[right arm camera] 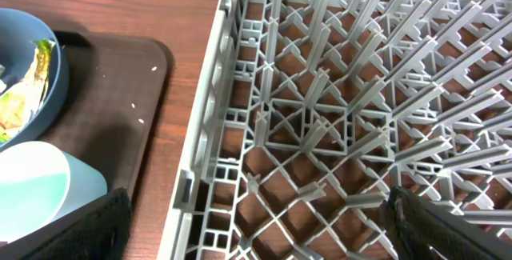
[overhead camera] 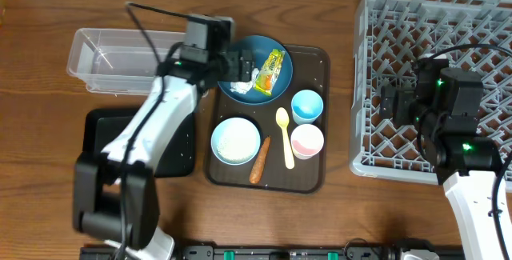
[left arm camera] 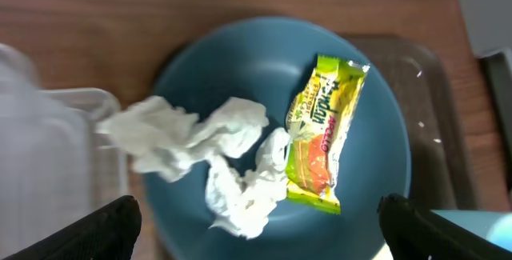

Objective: Sort waste into correct bins and load items into the dishwasher rack
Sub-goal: 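Reach the left gripper to the blue plate and grasp the white tissue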

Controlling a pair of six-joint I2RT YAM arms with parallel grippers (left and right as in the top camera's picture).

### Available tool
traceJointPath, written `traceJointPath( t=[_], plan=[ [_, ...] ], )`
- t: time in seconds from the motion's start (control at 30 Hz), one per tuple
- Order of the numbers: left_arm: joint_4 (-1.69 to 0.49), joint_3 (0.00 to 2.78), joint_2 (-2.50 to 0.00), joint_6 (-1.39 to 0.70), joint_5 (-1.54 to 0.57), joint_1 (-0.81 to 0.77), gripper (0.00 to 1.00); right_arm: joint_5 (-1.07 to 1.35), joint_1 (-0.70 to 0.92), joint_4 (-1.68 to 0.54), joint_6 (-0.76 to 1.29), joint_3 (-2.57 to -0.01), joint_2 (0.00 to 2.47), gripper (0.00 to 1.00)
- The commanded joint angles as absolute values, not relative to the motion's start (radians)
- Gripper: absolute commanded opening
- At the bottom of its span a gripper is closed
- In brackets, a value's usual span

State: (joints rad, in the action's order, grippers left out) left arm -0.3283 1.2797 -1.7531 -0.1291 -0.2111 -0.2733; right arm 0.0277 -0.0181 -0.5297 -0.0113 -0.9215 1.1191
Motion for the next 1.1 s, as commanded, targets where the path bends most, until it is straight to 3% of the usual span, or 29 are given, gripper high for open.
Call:
traceJointPath(
  t=[0.0, 0.3, 0.63, 0.8, 1.03, 1.07],
  plan=[
    [-0.308, 1.298, -1.798, -0.151, -0.217, -0.291, 0.96, 0.034, -0.025, -0.529, -0.005, -0.942, 1.117, 0.99],
    [-0.297, 1.297, -1.890, -0.151, -0.217, -0.316, 0.91, 0.034, -0.025, -0.530, -0.005, -0.942, 1.117, 0.99],
    [-0.297, 1.296, -1.956, -0.151, -0.216, -0.348, 0.76, 0.034, -0.025, -0.532, -0.005, -0.942, 1.117, 0.99],
    [-0.297, 1.295, -1.975, -0.151, -0.217, -0.351, 0.48, 0.034, -0.025, -0.539, -0.005, -0.942, 1.117, 0.99],
    [-0.298, 1.295, -1.975, -0.151, -0.216, -0.351, 0.19, 0.034, -0.025, -0.542, -0.005, -0.942, 1.117, 0.99],
    [-0.297, 1.295, -1.975, -0.151, -0.216, -0.351, 0.09, 0.033, -0.025, -0.542, -0.005, -0.942, 1.117, 0.99]
  ],
)
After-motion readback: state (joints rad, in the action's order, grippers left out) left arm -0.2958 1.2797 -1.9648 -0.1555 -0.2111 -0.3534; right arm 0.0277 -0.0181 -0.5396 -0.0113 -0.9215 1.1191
